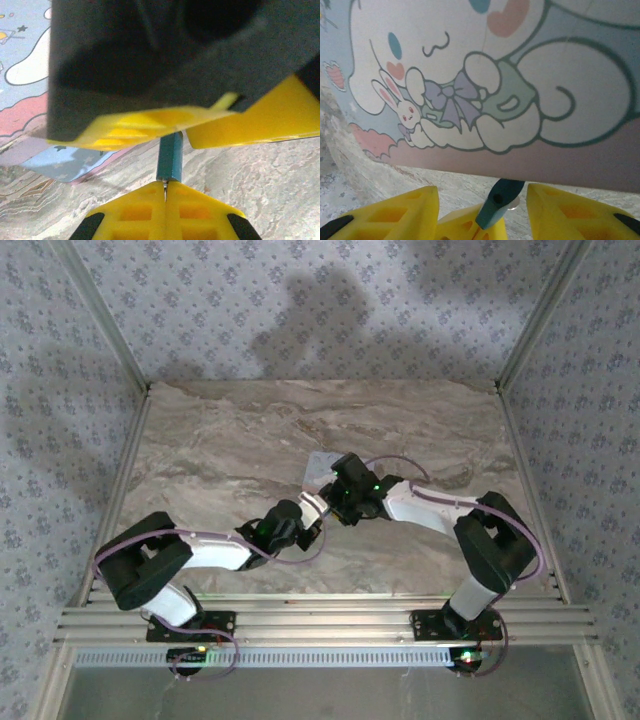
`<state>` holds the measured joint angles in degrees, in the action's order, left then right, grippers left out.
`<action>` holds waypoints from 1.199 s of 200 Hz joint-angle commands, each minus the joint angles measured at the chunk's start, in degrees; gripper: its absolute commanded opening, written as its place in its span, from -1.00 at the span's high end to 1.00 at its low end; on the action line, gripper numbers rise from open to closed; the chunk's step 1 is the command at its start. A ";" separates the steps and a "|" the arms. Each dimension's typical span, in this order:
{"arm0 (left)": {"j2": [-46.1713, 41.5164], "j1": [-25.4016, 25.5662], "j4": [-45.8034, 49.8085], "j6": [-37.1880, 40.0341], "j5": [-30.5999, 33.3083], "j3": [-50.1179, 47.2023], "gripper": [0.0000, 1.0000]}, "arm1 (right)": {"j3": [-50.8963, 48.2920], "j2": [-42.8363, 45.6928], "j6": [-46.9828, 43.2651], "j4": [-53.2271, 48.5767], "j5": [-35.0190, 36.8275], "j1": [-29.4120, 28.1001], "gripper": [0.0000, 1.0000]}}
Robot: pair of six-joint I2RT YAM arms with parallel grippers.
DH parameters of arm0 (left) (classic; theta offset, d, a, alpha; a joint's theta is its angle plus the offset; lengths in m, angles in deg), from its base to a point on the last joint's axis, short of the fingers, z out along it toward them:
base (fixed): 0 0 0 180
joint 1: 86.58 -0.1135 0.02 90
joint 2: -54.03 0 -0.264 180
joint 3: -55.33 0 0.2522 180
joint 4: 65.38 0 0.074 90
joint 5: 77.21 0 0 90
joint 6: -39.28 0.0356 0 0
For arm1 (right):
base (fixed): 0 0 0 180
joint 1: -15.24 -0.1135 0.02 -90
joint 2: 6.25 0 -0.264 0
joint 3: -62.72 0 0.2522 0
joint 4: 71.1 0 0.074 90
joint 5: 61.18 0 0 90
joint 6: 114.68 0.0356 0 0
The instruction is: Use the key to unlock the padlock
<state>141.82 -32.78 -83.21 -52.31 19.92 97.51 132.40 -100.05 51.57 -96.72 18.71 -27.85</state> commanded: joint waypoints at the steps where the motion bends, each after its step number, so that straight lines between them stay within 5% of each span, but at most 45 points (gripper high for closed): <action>1: -0.06 0.43 -7.07 -0.06 0.73 1.07 1.00 | 2.06 -2.03 -2.23 -3.26 -3.33 -1.07 0.00; 240: -6.08 0.47 -1.54 3.22 -1.30 2.19 1.00 | 6.21 -0.67 -7.71 -13.28 -3.89 -1.81 -0.04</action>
<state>138.00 -32.78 -82.95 -50.95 19.99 95.55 137.67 -101.01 46.89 -105.55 17.07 -28.58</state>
